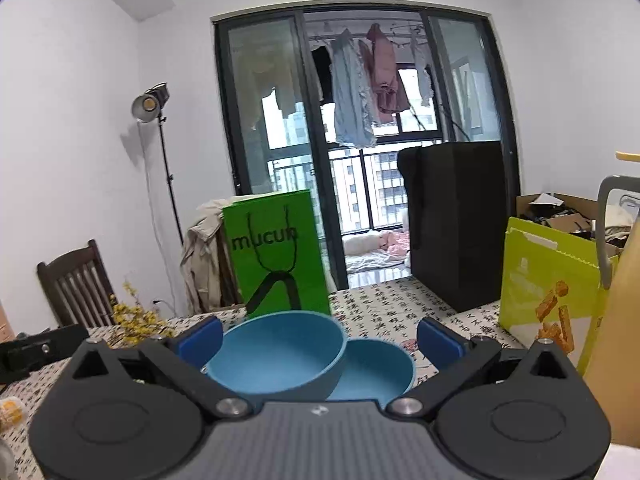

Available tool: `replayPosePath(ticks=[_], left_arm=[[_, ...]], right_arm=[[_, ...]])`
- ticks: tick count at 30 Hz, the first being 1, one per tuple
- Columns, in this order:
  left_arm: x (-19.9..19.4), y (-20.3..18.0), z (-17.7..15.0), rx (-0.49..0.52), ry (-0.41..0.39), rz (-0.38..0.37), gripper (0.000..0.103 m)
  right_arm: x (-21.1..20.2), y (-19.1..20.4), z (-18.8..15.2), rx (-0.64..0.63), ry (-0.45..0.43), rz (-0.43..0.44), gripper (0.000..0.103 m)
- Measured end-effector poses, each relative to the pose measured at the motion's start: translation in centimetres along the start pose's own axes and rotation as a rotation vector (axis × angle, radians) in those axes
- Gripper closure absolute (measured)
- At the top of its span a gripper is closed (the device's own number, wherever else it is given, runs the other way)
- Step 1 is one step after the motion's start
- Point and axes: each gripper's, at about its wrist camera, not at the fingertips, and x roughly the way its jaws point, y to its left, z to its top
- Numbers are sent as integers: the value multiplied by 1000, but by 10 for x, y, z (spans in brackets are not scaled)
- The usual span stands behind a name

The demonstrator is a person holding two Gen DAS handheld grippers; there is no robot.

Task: Organize plates and bowls
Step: 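Move both grippers toward the stacked blue bowls, then position both grippers around the rim of the top blue bowl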

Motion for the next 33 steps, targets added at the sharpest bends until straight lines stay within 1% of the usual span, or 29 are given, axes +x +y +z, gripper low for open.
replayPosePath(ticks=[5, 9, 17, 22, 25, 27, 31, 33], left_arm=[[15, -5, 5, -10, 12, 14, 0], [24, -8, 3, -12, 23, 9, 0], [50, -14, 2, -30, 57, 31, 0], [70, -15, 7, -44, 76, 43, 0], [82, -17, 9, -49, 84, 48, 0], [92, -18, 11, -60, 104, 50, 0], [114, -16, 13, -107, 178, 62, 0], [125, -13, 14, -150, 216, 64, 0]], right_arm=[[16, -3, 3, 32, -5, -17, 0], [24, -5, -4, 51, -4, -24, 0], [54, -4, -2, 42, 36, -40, 0], [73, -8, 0, 25, 70, -65, 0], [87, -10, 2, 24, 103, -67, 0], [97, -9, 5, 23, 132, -67, 0], [117, -10, 11, 34, 206, -56, 0], [128, -13, 16, 54, 250, -47, 0]])
